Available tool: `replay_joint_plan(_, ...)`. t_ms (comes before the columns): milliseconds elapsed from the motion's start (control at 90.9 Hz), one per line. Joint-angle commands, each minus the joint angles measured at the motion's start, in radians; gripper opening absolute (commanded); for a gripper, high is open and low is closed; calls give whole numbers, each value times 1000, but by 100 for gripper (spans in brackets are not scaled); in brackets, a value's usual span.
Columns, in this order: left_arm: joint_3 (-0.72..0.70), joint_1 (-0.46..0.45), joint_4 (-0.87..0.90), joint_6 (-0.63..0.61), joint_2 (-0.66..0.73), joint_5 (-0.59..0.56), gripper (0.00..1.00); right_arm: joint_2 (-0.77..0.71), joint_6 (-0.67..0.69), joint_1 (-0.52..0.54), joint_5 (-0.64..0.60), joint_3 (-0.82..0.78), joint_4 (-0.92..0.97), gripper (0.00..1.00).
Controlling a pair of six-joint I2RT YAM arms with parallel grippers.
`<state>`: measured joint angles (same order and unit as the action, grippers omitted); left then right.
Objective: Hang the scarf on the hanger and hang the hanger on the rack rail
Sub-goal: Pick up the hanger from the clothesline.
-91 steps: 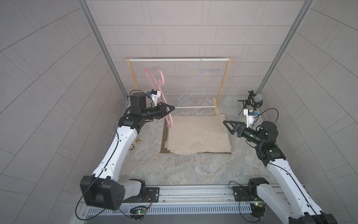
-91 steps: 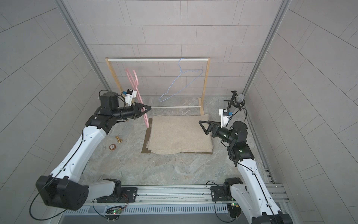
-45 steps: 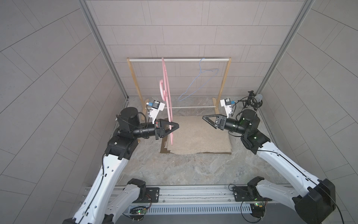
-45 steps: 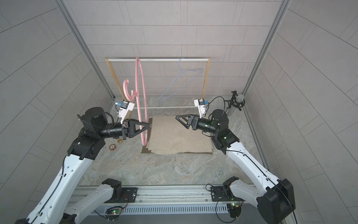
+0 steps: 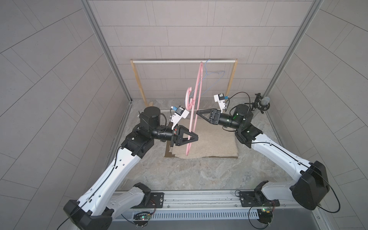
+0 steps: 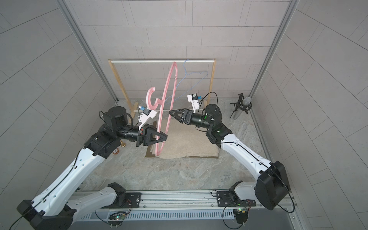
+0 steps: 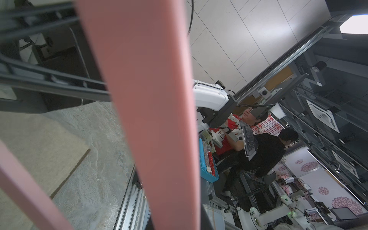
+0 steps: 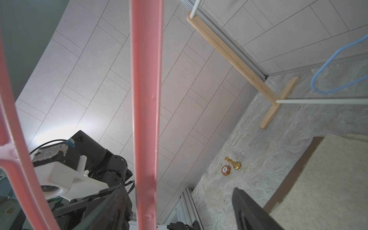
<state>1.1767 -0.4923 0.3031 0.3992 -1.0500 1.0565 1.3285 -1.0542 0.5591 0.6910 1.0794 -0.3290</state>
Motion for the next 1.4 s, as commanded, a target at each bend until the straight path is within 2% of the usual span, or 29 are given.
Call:
replay_joint_plan(0,21,-8,-25,-35,-7,28,0,6,-21,14,-14,36,-59,81)
replay_joint_plan(99,18,-12,-27,-37,-14,35,0,11,-21,19,-20,42,-69,74)
replay_joint_plan(198,13,-15,-28,-41,-23,40,0,5,-13,21,-26,39,-67,62)
replay_joint_plan(297,2,-20,-37,-44,-37,40,0,-14,23,21,-47,37,-34,49)
replay_joint_plan(462,-1,-51,-59,-41,-63,45,0,-61,94,21,-99,13,24,35)
replay_joint_plan(550,3,-64,-68,-43,-75,36,0,-82,137,20,-121,11,70,23)
replay_joint_plan(627,7,-66,-68,-50,-76,9,11,-110,185,18,-151,9,141,14)
replay_joint_plan(693,10,-66,-56,-63,-69,-62,35,-146,229,15,-187,1,206,8)
replay_joint_plan(726,7,-66,-49,-72,-59,-122,43,-165,252,11,-206,-6,240,6)
replay_joint_plan(792,-17,-66,-59,-77,-28,-256,55,-209,278,4,-261,-30,289,2)
replay_joint_plan(892,-79,-67,-103,-79,37,-460,67,-262,298,-9,-327,-56,351,0)
replay_joint_plan(1013,-197,-70,-212,-62,132,-639,74,-312,315,-17,-424,-88,424,0)
replay_joint_plan(1233,-303,-72,-282,-53,241,-728,77,-352,315,-18,-597,-99,580,0)
replay_joint_plan(1387,-293,-72,-298,-36,251,-770,80,-346,337,-16,-619,-97,614,0)
